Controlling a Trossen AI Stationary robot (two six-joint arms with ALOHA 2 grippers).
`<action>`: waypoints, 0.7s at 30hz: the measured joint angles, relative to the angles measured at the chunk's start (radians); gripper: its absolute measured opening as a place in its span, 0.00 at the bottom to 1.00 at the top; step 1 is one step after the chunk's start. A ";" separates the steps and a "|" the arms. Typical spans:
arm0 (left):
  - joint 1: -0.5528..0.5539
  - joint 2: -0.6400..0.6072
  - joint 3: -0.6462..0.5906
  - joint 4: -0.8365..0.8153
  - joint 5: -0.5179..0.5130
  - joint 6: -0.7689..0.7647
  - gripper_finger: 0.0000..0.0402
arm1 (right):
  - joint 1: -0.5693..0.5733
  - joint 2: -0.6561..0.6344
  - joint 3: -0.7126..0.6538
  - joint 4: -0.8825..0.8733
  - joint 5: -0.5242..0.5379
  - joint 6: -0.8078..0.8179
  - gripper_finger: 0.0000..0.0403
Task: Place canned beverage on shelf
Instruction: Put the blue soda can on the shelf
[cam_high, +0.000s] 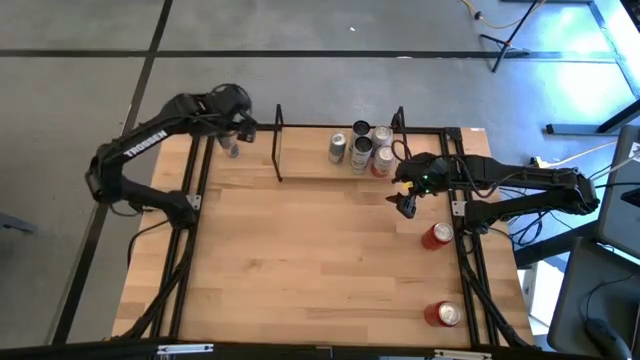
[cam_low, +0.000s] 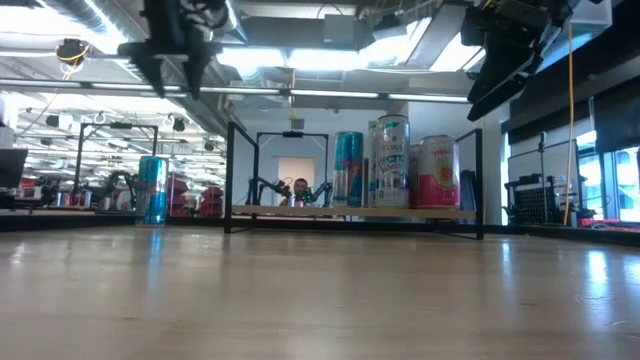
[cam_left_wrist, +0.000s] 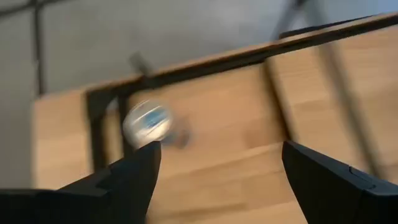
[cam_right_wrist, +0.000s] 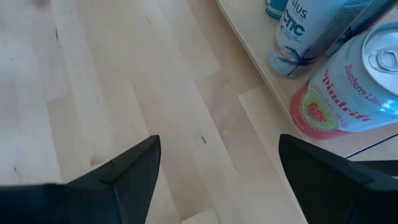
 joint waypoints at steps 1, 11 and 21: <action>0.028 0.000 -0.005 -0.014 0.000 -0.018 0.80 | 0.000 0.000 0.000 0.002 0.000 0.000 0.77; 0.269 0.008 -0.198 0.156 0.114 -0.028 0.80 | 0.000 0.000 0.000 -0.002 0.000 0.000 0.77; 0.358 0.016 -0.296 0.315 0.140 -0.008 0.80 | 0.000 0.000 0.000 0.001 0.001 -0.023 0.77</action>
